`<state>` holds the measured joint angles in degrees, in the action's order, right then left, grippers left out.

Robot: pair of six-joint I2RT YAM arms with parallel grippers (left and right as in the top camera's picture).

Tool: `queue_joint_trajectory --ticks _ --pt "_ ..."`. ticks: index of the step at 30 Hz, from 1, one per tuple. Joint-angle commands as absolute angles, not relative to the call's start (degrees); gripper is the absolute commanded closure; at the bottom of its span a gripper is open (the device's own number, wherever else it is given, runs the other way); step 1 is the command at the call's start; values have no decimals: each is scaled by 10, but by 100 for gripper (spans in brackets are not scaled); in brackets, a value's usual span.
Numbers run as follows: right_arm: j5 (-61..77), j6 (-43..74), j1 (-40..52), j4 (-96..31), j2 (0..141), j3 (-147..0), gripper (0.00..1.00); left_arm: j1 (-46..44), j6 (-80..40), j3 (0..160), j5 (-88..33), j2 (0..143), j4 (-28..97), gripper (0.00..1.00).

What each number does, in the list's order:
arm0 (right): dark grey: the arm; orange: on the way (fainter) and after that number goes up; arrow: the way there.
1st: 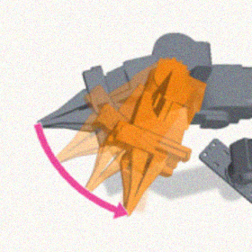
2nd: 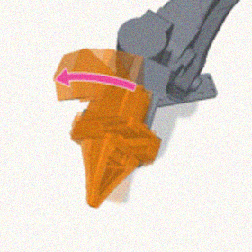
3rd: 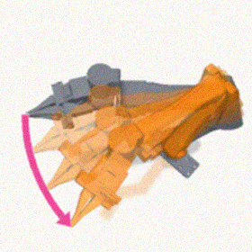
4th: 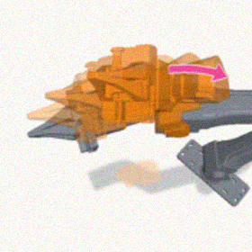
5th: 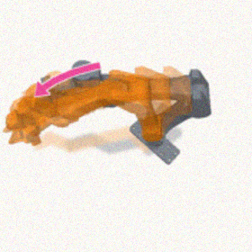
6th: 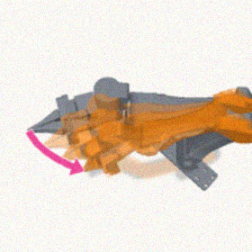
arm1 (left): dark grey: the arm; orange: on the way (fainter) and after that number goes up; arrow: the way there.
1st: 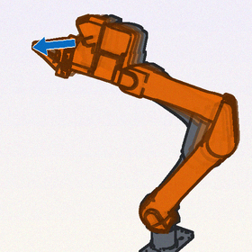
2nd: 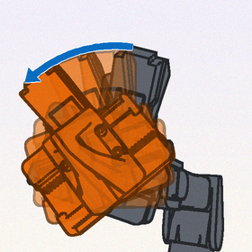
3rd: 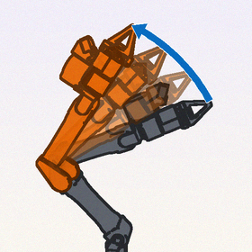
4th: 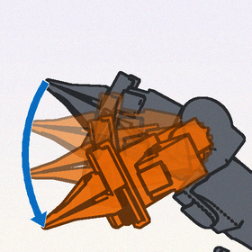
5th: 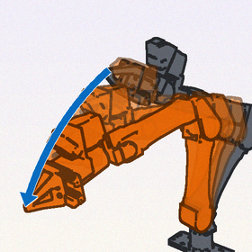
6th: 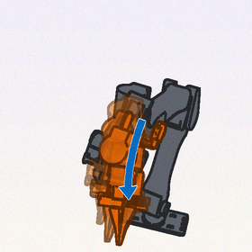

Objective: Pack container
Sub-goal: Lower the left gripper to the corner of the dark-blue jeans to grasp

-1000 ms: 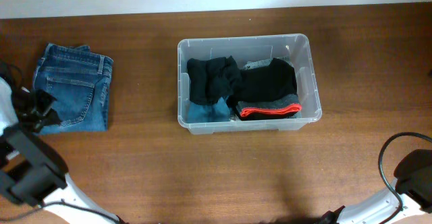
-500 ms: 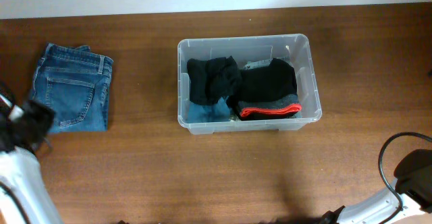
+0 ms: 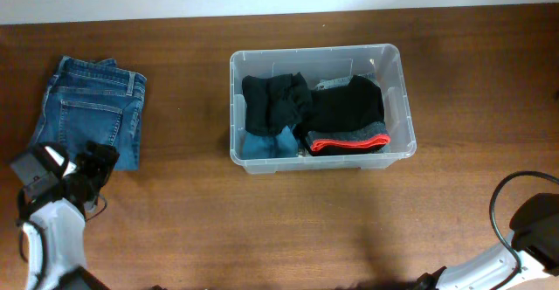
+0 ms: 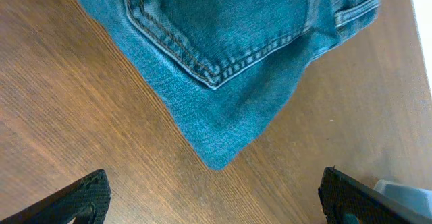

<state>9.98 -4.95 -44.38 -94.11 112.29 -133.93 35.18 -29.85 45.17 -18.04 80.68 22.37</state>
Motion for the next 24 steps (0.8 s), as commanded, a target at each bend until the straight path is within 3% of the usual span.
queue_joint_trajectory --ticks 1,9,24 --pt "99 -51 -443 -941 1123 -1340 2 354 -302 451 -225 873 187 1" --pt "99 -51 -443 -941 1123 -1340 2 389 -339 451 -277 987 119 1" --pt "99 -51 -443 -941 1123 -1340 1 393 -406 449 -252 994 115 1"
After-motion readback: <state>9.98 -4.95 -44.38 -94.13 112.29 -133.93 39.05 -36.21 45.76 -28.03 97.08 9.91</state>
